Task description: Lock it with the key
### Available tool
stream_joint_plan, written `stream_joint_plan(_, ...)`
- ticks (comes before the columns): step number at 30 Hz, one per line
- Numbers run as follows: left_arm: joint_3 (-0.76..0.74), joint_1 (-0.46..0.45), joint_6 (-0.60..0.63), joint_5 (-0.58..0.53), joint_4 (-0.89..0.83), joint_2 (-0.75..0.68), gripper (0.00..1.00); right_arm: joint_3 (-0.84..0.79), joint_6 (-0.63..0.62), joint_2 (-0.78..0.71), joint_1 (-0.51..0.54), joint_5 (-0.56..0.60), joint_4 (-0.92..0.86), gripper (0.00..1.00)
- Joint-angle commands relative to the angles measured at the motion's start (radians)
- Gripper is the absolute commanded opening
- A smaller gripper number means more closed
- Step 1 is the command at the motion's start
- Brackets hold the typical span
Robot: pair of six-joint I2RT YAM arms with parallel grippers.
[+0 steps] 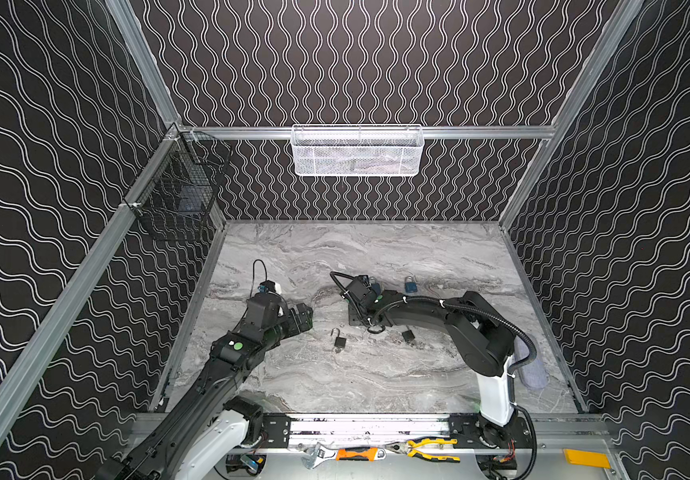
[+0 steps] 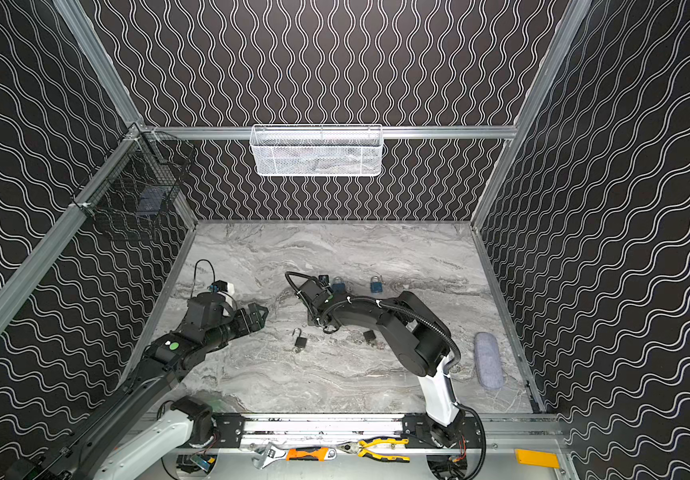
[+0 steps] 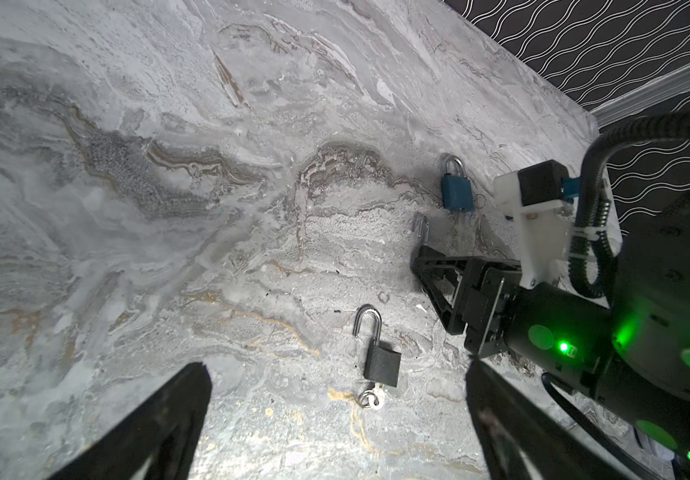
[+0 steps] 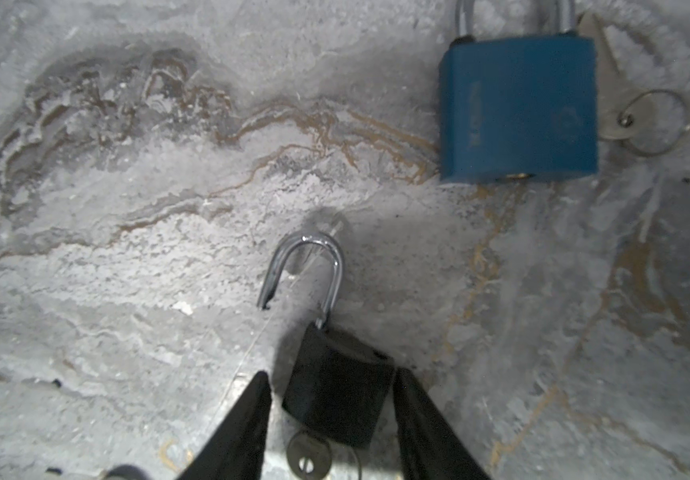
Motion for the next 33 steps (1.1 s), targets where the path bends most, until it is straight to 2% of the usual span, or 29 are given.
stream_joint_plan(1, 0.011, 0.002, 0.018, -0.002, 0.008, 0.004, 0.99, -0.021, 0.016, 0.002, 0.005, -0.047, -0.052, 0.41)
stream_joint_plan(7, 0.015, 0.002, 0.01, 0.02, 0.017, 0.021, 0.99, -0.034, 0.001, -0.001, 0.004, -0.058, -0.037, 0.25)
stream_joint_plan(10, 0.02, 0.002, 0.006, 0.033, 0.012, 0.042, 0.99, -0.051, -0.04, -0.013, 0.003, -0.066, 0.005, 0.21)
stream_joint_plan(14, 0.022, 0.002, 0.007, 0.069, 0.023, 0.066, 0.99, -0.092, -0.103, -0.053, 0.003, -0.087, 0.086, 0.18)
stream_joint_plan(17, 0.025, 0.002, 0.022, 0.144, 0.07, 0.106, 0.99, -0.122, -0.139, -0.101, 0.004, -0.109, 0.138, 0.17)
stream_joint_plan(29, 0.041, -0.009, -0.013, 0.396, 0.342, 0.359, 0.99, -0.284, -0.24, -0.332, 0.002, -0.246, 0.318, 0.16)
stream_joint_plan(33, 0.076, -0.04, -0.026, 0.433, 0.4, 0.432, 0.95, -0.344, -0.27, -0.379, 0.001, -0.285, 0.367, 0.16)
